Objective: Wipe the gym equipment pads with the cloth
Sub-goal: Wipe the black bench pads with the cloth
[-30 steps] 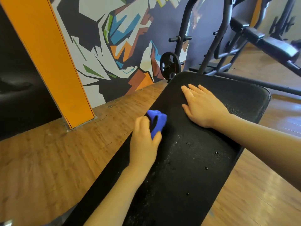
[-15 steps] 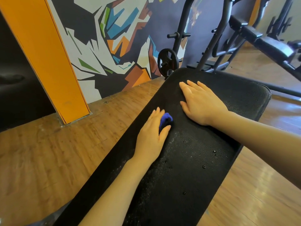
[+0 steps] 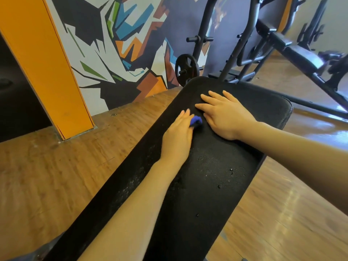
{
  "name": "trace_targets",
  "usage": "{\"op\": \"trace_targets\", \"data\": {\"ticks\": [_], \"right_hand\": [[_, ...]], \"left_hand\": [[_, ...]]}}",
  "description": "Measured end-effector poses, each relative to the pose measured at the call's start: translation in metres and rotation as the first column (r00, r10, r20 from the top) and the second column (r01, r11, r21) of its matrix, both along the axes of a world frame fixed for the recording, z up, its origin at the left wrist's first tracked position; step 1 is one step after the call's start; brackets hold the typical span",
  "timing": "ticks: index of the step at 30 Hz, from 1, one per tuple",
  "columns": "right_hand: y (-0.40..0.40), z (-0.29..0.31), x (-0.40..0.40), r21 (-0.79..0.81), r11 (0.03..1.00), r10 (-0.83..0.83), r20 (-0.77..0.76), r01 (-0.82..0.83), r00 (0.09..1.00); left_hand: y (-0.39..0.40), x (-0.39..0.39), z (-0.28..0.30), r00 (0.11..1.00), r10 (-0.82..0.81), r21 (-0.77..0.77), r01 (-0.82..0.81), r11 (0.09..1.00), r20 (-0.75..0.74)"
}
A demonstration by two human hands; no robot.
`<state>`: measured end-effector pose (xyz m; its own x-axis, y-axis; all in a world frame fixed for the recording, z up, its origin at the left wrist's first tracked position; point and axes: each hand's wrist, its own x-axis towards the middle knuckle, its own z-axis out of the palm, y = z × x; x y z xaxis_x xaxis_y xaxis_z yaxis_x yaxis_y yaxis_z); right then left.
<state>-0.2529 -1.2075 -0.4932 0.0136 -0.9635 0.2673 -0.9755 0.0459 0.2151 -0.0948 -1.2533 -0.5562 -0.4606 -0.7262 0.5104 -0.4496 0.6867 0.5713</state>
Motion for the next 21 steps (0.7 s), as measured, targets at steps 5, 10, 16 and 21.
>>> {"op": "trace_targets", "data": {"ticks": [5,10,16,21], "right_hand": [[-0.003,0.001,-0.005,-0.008,1.000,0.020,0.004,-0.020,1.000],[-0.003,-0.002,-0.002,-0.012,1.000,0.011,-0.016,-0.011,1.000],[-0.002,-0.002,0.000,-0.022,1.000,0.007,0.017,-0.007,1.000],[0.007,0.002,0.004,-0.027,1.000,0.015,-0.008,-0.015,1.000]], "left_hand": [[0.010,0.022,-0.021,0.990,-0.116,-0.105,0.124,0.987,0.077],[0.026,0.071,-0.057,0.959,-0.262,-0.178,0.279,0.944,0.111],[0.014,0.003,-0.014,0.987,-0.158,-0.145,0.161,0.976,0.033],[0.036,0.050,-0.044,0.959,-0.260,-0.189,0.277,0.942,0.113]]}}
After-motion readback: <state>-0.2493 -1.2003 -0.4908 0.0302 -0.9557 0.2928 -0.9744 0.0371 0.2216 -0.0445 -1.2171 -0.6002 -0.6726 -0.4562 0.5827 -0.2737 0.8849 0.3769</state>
